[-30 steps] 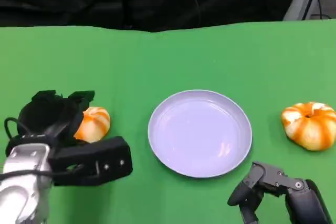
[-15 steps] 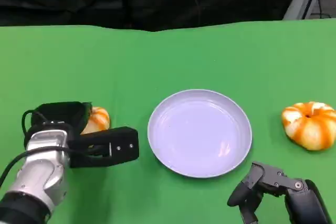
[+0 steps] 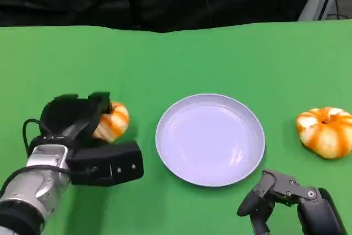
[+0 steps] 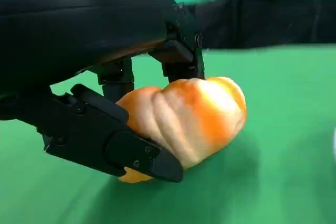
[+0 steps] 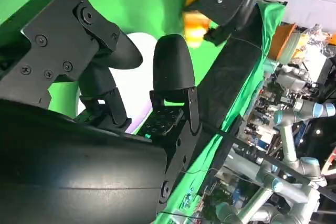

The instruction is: Grasp the bread from the table and place it into the plate.

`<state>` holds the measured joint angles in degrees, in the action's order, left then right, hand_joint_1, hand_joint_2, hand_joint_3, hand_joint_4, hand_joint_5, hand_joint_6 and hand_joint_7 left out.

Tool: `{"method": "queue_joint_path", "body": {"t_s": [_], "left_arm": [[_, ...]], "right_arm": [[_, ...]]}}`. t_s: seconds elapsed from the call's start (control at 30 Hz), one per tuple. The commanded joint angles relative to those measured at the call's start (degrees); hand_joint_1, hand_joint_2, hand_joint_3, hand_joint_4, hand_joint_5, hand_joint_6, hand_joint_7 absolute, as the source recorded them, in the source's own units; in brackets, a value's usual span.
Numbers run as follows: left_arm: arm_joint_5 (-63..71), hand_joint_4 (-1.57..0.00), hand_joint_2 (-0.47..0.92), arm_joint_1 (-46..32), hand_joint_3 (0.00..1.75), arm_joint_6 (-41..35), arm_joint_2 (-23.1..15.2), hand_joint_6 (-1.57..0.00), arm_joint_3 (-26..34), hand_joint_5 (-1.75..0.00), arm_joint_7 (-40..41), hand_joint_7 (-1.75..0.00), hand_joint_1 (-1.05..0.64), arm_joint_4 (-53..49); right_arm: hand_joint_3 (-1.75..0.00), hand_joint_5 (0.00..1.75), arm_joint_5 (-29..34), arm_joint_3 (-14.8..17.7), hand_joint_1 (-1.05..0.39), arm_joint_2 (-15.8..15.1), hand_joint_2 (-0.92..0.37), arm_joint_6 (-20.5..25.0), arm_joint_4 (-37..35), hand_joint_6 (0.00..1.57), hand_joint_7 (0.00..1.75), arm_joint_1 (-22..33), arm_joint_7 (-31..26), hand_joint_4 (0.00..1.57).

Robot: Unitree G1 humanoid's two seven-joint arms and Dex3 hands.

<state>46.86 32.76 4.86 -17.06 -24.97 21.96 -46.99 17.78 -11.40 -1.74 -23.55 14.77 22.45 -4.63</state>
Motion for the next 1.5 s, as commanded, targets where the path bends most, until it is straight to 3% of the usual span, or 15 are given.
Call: {"method": "queue_joint_path", "body": {"t_s": [0.03, 0.1, 0.2, 0.37, 0.8, 1.47, 1.5], "left_arm": [[-0.2, -0.84, 0.82, 0.3, 0.27, 0.6, -1.9, -0.55, 0.8, -1.75, 5.5, -1.75, -0.21, 1.1], [0.5, -0.86, 0.79, -0.2, 0.35, 2.6, -2.2, -0.61, 0.6, -1.75, 10.1, -1.75, -0.20, 2.9], [0.0, -0.88, 0.60, -0.8, 0.79, 4.2, -1.9, -0.66, 0.5, -1.75, 12.2, -1.75, -0.20, 5.6], [-1.3, -0.90, 0.51, -1.1, 1.07, 4.9, 1.3, -0.69, 0.1, -1.75, 10.5, -1.75, -0.20, 11.5], [-1.7, -0.91, 0.43, 1.1, 1.10, 5.4, 10.3, -0.69, -2.8, -1.75, 7.0, -1.75, -0.18, 11.2], [-1.6, -0.91, 0.42, 1.5, 1.12, 5.6, 10.9, -0.70, -2.9, -1.75, 7.2, -1.75, -0.19, 10.3], [-2.4, -0.91, 0.42, 3.2, 1.12, 5.3, 13.3, -0.70, -3.6, -1.75, 4.9, -1.75, -0.19, 7.4]], "right_arm": [[-1.38, 1.62, -1.3, 0.4, 0.02, -0.1, -0.28, -0.2, 0.3, 0.86, 1.28, 0.2, -0.1, 0.85], [-1.38, 1.61, -0.8, 0.5, 0.01, -0.4, -0.28, -0.6, 0.1, 0.86, 1.28, 0.2, -0.3, 0.84], [-1.37, 1.59, -0.6, 0.5, 0.01, -0.4, -0.28, -0.9, -0.1, 0.86, 1.28, 0.2, -0.4, 0.85], [-1.36, 1.59, -1.1, 0.5, 0.01, -0.4, -0.29, -1.3, -0.8, 0.86, 1.28, 0.0, -0.3, 0.85], [-1.38, 1.59, -0.9, 0.4, 0.01, -0.3, -0.28, -1.5, -0.7, 0.85, 1.27, 0.4, -0.4, 0.83], [-1.39, 1.60, -0.9, 0.4, 0.01, -0.3, -0.27, -1.6, -0.7, 0.86, 1.27, 0.4, -0.4, 0.83], [-1.39, 1.60, -1.0, 0.5, 0.01, -0.4, -0.27, -1.5, -0.7, 0.86, 1.27, 0.4, -0.3, 0.83]]}}
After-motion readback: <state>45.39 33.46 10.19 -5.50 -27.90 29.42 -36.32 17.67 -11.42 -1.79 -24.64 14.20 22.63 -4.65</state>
